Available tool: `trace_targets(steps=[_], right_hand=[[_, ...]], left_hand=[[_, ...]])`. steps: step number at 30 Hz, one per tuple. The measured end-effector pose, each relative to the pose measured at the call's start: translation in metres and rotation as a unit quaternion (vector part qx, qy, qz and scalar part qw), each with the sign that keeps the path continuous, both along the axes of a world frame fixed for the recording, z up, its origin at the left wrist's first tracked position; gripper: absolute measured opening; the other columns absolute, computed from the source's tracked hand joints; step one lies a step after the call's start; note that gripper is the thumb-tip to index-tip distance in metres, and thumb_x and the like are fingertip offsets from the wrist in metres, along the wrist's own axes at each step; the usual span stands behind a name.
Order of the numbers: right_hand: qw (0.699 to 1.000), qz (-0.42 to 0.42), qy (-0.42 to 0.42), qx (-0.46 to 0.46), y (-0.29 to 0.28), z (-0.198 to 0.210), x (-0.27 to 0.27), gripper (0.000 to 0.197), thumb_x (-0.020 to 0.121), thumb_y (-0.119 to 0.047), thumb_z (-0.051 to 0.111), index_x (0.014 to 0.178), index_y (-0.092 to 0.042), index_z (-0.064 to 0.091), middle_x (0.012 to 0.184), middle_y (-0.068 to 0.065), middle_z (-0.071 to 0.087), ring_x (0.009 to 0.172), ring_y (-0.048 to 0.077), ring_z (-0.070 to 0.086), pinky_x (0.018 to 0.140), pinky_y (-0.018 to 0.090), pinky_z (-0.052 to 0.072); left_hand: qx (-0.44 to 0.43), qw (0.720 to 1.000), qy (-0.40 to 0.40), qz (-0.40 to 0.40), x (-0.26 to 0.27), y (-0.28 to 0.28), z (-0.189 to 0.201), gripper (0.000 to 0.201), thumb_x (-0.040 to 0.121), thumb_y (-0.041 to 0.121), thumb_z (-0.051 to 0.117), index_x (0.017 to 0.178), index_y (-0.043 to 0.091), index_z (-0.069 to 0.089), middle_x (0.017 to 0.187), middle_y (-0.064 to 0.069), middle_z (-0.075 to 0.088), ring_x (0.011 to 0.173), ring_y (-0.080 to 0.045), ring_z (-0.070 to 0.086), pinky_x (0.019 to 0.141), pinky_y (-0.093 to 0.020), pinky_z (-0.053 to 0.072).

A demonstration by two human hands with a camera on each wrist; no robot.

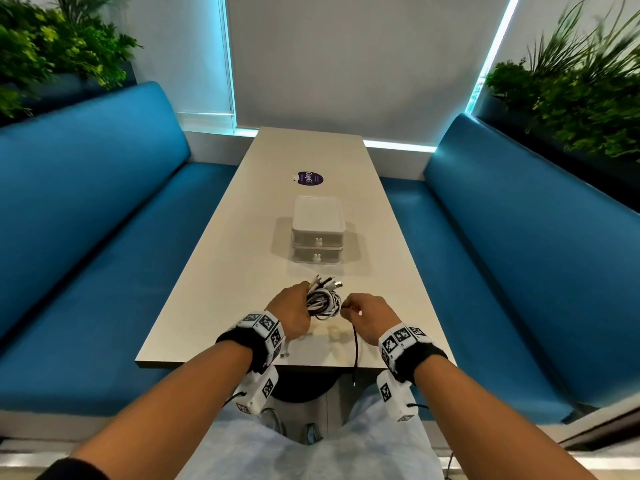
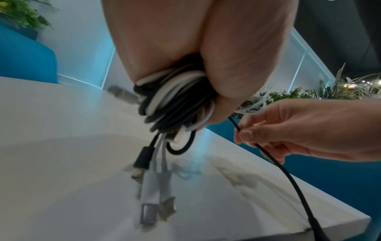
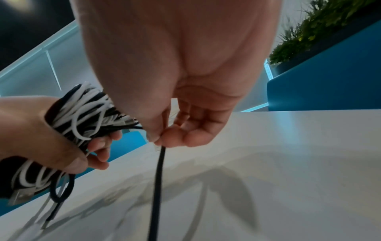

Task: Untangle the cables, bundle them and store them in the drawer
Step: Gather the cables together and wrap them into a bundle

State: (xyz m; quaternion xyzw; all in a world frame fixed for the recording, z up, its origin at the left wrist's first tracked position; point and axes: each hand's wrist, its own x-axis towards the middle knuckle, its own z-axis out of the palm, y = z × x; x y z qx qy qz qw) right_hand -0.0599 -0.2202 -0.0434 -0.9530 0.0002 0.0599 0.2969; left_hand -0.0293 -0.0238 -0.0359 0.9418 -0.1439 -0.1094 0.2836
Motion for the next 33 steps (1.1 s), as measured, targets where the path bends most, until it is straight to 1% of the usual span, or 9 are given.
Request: trace_targets(steps=[4, 8, 11, 19, 22, 25, 28, 30, 33], right_hand=[[0.996, -0.01, 0.009, 0.084, 0.005, 0.003, -0.002, 0.004, 0.094, -0.018, 0.057, 0.092, -0.018, 0.061, 0.088, -0.001, 0.067, 0.06, 0.013, 0.071, 0.063, 0.027, 0.056], [0.978, -0.031, 0.05, 0.198, 0.006, 0.006, -0.004, 0.011, 0.093, -0.006, 0.053, 0.101, -0.007, 0.061, 0.09, 0.011, 0.071, 0.069, 0.022, 0.074, 0.071, 0.04, 0.062], [0.958, -0.053, 0.076, 0.271, 0.008, 0.007, -0.002, 0.006, 0.092, -0.005, 0.056, 0.097, -0.006, 0.06, 0.092, 0.017, 0.071, 0.076, 0.029, 0.074, 0.077, 0.046, 0.061], [0.933, -0.061, 0.092, 0.342, 0.012, 0.009, 0.001, 0.006, 0.093, 0.004, 0.054, 0.095, -0.002, 0.055, 0.098, 0.025, 0.065, 0.083, 0.035, 0.07, 0.072, 0.038, 0.061], [0.933, -0.043, 0.095, 0.345, 0.01, 0.01, -0.001, 0.01, 0.092, 0.007, 0.054, 0.096, -0.001, 0.056, 0.102, 0.025, 0.065, 0.084, 0.032, 0.07, 0.069, 0.033, 0.06], [0.969, 0.014, 0.09, 0.229, 0.003, 0.006, -0.001, 0.019, 0.088, 0.0, 0.059, 0.103, -0.01, 0.063, 0.103, 0.012, 0.07, 0.086, 0.025, 0.072, 0.077, 0.038, 0.061], [0.992, 0.051, 0.073, 0.084, -0.001, 0.01, 0.0, 0.027, 0.086, 0.001, 0.046, 0.099, -0.015, 0.064, 0.095, 0.006, 0.072, 0.083, 0.022, 0.072, 0.082, 0.041, 0.059], [0.995, 0.02, 0.027, 0.095, -0.002, 0.018, 0.002, 0.028, 0.09, -0.001, 0.04, 0.099, -0.015, 0.062, 0.097, 0.003, 0.071, 0.088, 0.019, 0.07, 0.088, 0.041, 0.055], [0.99, 0.034, 0.039, 0.129, 0.0, 0.037, 0.004, 0.027, 0.092, -0.043, 0.055, 0.108, -0.023, 0.062, 0.104, -0.007, 0.071, 0.097, 0.011, 0.066, 0.093, 0.038, 0.052]], left_hand=[[0.036, 0.999, -0.014, -0.004, -0.003, -0.003, -0.004, 0.029, 0.079, 0.015, 0.058, 0.108, 0.012, 0.056, 0.104, -0.009, 0.064, 0.092, -0.032, 0.062, 0.076, -0.036, 0.051], [0.013, 1.0, 0.006, -0.014, -0.004, -0.006, -0.005, 0.022, 0.072, 0.03, 0.059, 0.091, 0.02, 0.062, 0.085, -0.001, 0.066, 0.078, -0.027, 0.062, 0.065, -0.028, 0.047], [-0.056, 0.997, 0.053, -0.018, -0.009, -0.01, -0.001, 0.02, 0.072, 0.026, 0.073, 0.086, 0.016, 0.065, 0.083, -0.004, 0.067, 0.079, -0.026, 0.064, 0.065, -0.029, 0.049], [-0.101, 0.991, 0.076, -0.038, -0.011, -0.008, -0.011, 0.014, 0.07, 0.025, 0.077, 0.078, 0.022, 0.066, 0.077, -0.001, 0.067, 0.074, -0.018, 0.064, 0.067, -0.029, 0.052], [-0.091, 0.993, 0.049, -0.051, -0.014, -0.009, -0.013, 0.024, 0.072, 0.028, 0.076, 0.093, 0.024, 0.065, 0.087, 0.001, 0.068, 0.083, -0.019, 0.065, 0.072, -0.028, 0.051], [-0.021, 0.998, 0.002, -0.067, -0.013, -0.007, -0.013, 0.042, 0.074, 0.036, 0.074, 0.112, 0.025, 0.058, 0.103, 0.002, 0.067, 0.092, -0.021, 0.064, 0.081, -0.032, 0.051], [0.101, 0.987, -0.058, -0.111, -0.012, -0.003, -0.007, 0.023, 0.083, 0.031, 0.061, 0.104, 0.026, 0.053, 0.101, -0.003, 0.067, 0.091, -0.028, 0.063, 0.075, -0.035, 0.05], [0.199, 0.962, -0.107, -0.153, -0.014, -0.001, 0.0, 0.019, 0.086, 0.023, 0.055, 0.104, 0.022, 0.054, 0.098, -0.006, 0.065, 0.088, -0.031, 0.063, 0.068, -0.033, 0.046], [0.282, 0.927, -0.15, -0.197, -0.02, -0.003, 0.003, 0.024, 0.087, 0.02, 0.054, 0.111, 0.018, 0.055, 0.096, -0.01, 0.065, 0.085, -0.034, 0.064, 0.065, -0.033, 0.041]])
